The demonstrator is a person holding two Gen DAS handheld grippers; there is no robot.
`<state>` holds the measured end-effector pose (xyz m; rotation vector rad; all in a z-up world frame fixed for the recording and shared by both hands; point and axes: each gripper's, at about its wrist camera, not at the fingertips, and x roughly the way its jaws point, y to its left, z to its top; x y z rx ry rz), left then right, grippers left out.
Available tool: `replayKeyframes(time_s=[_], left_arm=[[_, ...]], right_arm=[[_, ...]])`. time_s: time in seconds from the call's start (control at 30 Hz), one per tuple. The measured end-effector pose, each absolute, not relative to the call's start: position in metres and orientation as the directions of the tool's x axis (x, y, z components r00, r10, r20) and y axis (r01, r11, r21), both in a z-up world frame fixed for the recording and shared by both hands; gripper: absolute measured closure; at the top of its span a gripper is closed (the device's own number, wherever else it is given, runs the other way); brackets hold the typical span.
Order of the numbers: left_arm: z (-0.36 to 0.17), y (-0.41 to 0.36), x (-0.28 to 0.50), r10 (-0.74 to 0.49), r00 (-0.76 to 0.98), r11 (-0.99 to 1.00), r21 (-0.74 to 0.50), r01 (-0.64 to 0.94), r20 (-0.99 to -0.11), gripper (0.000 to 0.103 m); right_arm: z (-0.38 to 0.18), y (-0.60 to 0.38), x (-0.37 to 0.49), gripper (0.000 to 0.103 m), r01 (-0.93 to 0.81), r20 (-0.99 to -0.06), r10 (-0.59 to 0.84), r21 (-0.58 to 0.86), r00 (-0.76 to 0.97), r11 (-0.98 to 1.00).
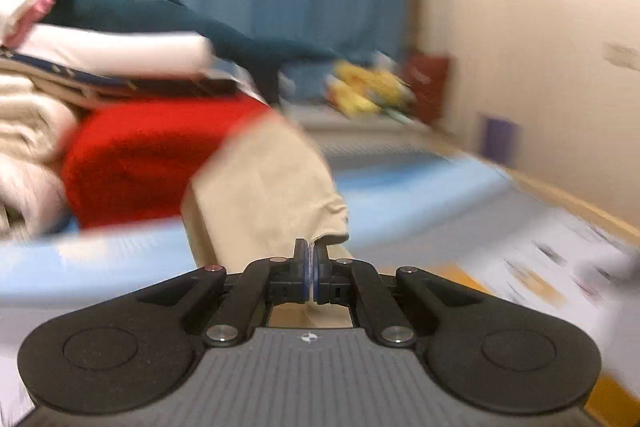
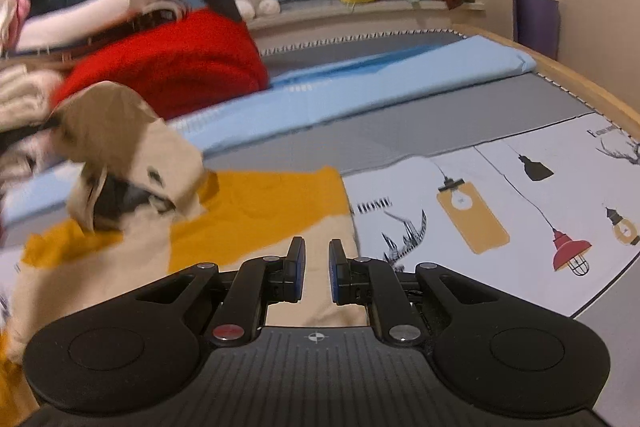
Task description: Fold large clothes
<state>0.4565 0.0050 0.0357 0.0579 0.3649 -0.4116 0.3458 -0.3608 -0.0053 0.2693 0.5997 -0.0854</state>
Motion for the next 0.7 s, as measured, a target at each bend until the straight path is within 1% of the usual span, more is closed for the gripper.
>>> replayKeyframes(time_s=[0.03, 0.07, 0.1, 0.17, 0.2, 0.3, 0.37, 0.43, 0.5, 0.57, 0.7], left_arm=[[0.024, 0.003, 0.425, -0.383, 0.819, 0.908, -0.010, 0.419, -0.428, 0.097], [0.011, 0.003, 0.397, -0.377, 0.778, 0.902, -0.008, 0.432, -0.502, 0.095], [0.002, 0.005, 0.374, -0.373, 0.747, 0.897, -0.009, 0.441, -0.551, 0.093], [-0.006, 0.012, 0.341, -0.315, 0.738, 0.919, 0.002, 0.394, -0.597, 0.091], [-0.005, 0.016, 0.333, -0.275, 0.745, 0.941, -0.010, 0.339, -0.607, 0.091], [0.005, 0.037, 0.340, -0.199, 0.761, 0.980, -0.135, 0.147, -0.617, 0.091], [0.009, 0.046, 0.350, -0.177, 0.778, 0.976, -0.211, 0.058, -0.603, 0.087], [0.002, 0.056, 0.369, -0.175, 0.777, 0.960, -0.279, -0.001, -0.605, 0.077], [-0.011, 0.059, 0.392, -0.181, 0.742, 0.939, -0.338, -0.064, -0.646, 0.075], [-0.029, 0.062, 0.406, -0.228, 0.695, 0.905, -0.412, -0.107, -0.682, 0.070], [-0.060, 0.075, 0.425, -0.275, 0.654, 0.847, -0.500, -0.183, -0.705, 0.064]], right_arm=[[-0.003, -0.361, 0.343, 0.090, 0.159, -0.560, 0.002, 0.238, 0.828, 0.958], [-0.001, -0.362, 0.341, 0.090, 0.157, -0.549, 0.008, 0.252, 0.836, 0.955], [0.000, -0.362, 0.340, 0.089, 0.155, -0.543, 0.013, 0.262, 0.839, 0.952], [0.002, -0.361, 0.337, 0.084, 0.150, -0.534, 0.030, 0.289, 0.845, 0.946], [0.003, -0.361, 0.336, 0.083, 0.144, -0.527, 0.041, 0.305, 0.849, 0.941], [0.004, -0.355, 0.334, 0.081, 0.117, -0.515, 0.081, 0.342, 0.853, 0.932], [0.002, -0.351, 0.336, 0.079, 0.097, -0.515, 0.118, 0.372, 0.849, 0.923], [-0.003, -0.345, 0.339, 0.078, 0.081, -0.524, 0.165, 0.413, 0.836, 0.907], [-0.009, -0.337, 0.344, 0.077, 0.065, -0.542, 0.209, 0.443, 0.814, 0.894], [-0.017, -0.329, 0.349, 0.074, 0.051, -0.563, 0.246, 0.459, 0.789, 0.887], [-0.033, -0.310, 0.360, 0.072, 0.026, -0.609, 0.305, 0.472, 0.732, 0.881]])
